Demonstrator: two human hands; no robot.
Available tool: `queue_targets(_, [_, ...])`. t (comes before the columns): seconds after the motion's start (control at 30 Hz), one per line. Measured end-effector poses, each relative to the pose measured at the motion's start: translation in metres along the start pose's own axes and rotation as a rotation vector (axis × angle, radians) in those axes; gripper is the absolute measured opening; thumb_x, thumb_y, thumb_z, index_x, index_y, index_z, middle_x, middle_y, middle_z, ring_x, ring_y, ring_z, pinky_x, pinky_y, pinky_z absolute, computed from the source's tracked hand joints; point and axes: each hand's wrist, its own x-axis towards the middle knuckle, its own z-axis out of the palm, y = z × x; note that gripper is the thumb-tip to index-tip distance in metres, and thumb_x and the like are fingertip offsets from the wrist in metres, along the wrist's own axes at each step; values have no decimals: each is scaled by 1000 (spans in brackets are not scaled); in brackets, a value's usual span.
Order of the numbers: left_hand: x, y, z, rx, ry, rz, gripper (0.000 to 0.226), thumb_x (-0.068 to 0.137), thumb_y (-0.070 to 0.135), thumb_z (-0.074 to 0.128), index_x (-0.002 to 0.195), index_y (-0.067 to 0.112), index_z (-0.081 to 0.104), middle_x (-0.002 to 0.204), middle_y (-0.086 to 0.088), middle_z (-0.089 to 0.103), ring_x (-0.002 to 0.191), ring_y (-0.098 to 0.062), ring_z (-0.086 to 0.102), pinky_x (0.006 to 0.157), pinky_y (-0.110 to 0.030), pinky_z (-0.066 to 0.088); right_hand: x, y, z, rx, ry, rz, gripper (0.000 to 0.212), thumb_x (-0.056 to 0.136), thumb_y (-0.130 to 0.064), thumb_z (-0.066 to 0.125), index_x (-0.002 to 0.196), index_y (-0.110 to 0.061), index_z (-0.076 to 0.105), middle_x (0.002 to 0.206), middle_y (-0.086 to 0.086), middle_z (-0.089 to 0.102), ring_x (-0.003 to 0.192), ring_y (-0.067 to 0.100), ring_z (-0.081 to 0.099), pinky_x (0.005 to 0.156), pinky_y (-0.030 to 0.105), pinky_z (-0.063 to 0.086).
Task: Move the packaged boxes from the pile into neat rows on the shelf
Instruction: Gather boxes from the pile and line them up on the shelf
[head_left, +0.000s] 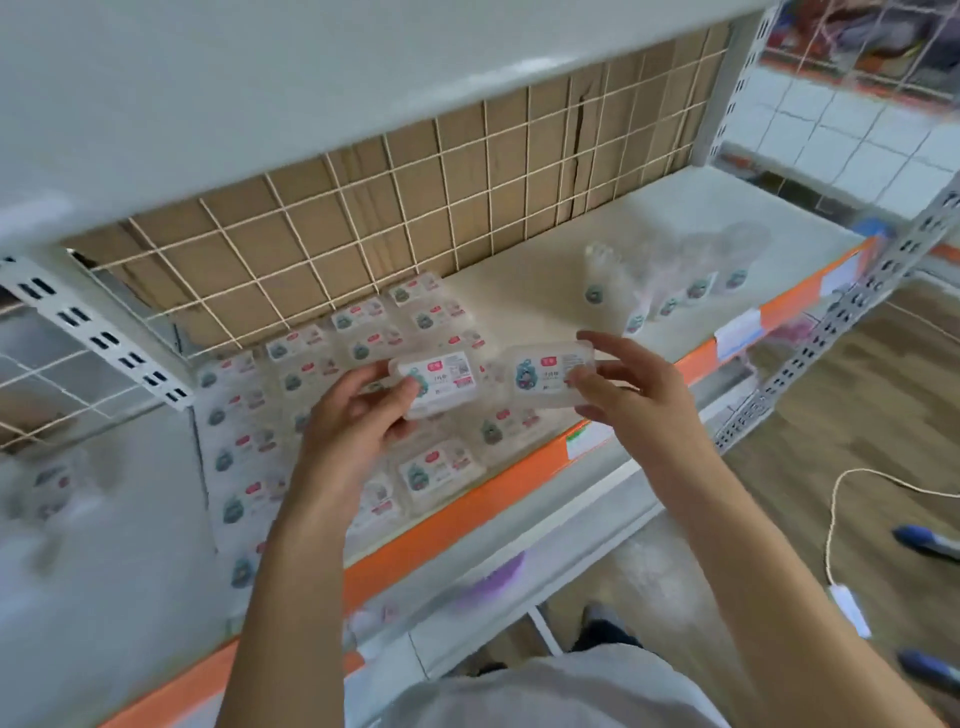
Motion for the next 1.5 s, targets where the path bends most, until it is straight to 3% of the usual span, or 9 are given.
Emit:
queue_targets(0.13, [-7, -6, 32, -33, 134, -15, 25, 89, 24, 73, 114, 23, 67, 100, 2, 77, 96, -17, 74, 85, -28, 58, 43, -10, -27, -64, -109, -13, 34, 91, -15, 70, 123, -28, 69, 105, 8, 71, 84, 13, 73, 77, 27, 61])
queue_targets(0.37, [-21, -5, 59, -43, 322, -47, 37, 87, 26, 76, 122, 22, 66, 99, 5, 77, 88, -15, 74, 94, -39, 57, 105, -25, -20, -170, -289, -81, 33, 90, -17, 73, 121, -25, 68, 105, 10, 67, 88, 24, 72, 79, 35, 62])
queue_targets(0.47, [-21, -2, 62, -66, 331, -21, 38, 88, 23, 76, 124, 18, 65, 99, 2, 78, 98, -16, 73, 85, -29, 59, 134, -23, -1, -266, -290, -116, 38, 90, -25, 72, 127, -23, 64, 99, 3, 68, 80, 21, 72, 83, 45, 61])
queue_targets(0.53, [-16, 0, 61, -60, 317, -17, 36, 88, 21, 75, 123, 17, 64, 101, -2, 78, 102, -18, 72, 85, -28, 59, 153, -22, 12, -355, -271, -154, 46, 90, -33, 69, 133, -22, 58, 99, 1, 70, 90, 26, 72, 89, 48, 58])
queue_targets(0.63, [-8, 3, 59, -57, 316, -11, 30, 88, 20, 75, 117, 20, 65, 101, -4, 78, 101, -20, 73, 87, -30, 59, 177, -20, 31, -473, -240, -158, 46, 93, -33, 62, 134, -14, 51, 112, 6, 70, 106, 29, 67, 96, 41, 52])
queue_targets(0.8, [5, -1, 55, -68, 344, -9, 32, 86, 23, 77, 116, 22, 67, 100, -5, 77, 94, -26, 74, 91, -37, 58, 207, -19, 57, -553, -171, -145, 36, 95, -30, 61, 127, -14, 58, 123, 9, 67, 115, 27, 61, 73, 18, 37])
queue_targets(1.13, [17, 2, 48, -11, 292, 16, 33, 84, 28, 78, 116, 27, 68, 103, -3, 76, 98, -16, 73, 83, -27, 58, 234, -8, 88, -485, -90, -82, 35, 93, -28, 66, 124, -13, 66, 122, 13, 69, 110, 28, 67, 83, 24, 49])
queue_targets(1.37, [20, 1, 45, 24, 268, 11, 35, 85, 24, 78, 119, 26, 68, 100, -2, 76, 96, -15, 74, 83, -30, 60, 244, -5, 100, -510, -62, -82, 30, 94, -29, 66, 117, -10, 70, 119, 13, 71, 111, 27, 64, 70, 14, 37])
queue_targets(1.5, [22, 0, 41, 40, 267, -4, 37, 84, 27, 79, 119, 28, 67, 99, 0, 77, 95, -16, 74, 88, -35, 59, 246, 2, 103, -557, -75, -81, 32, 91, -31, 63, 107, -7, 76, 106, 17, 73, 99, 30, 67, 71, 23, 43])
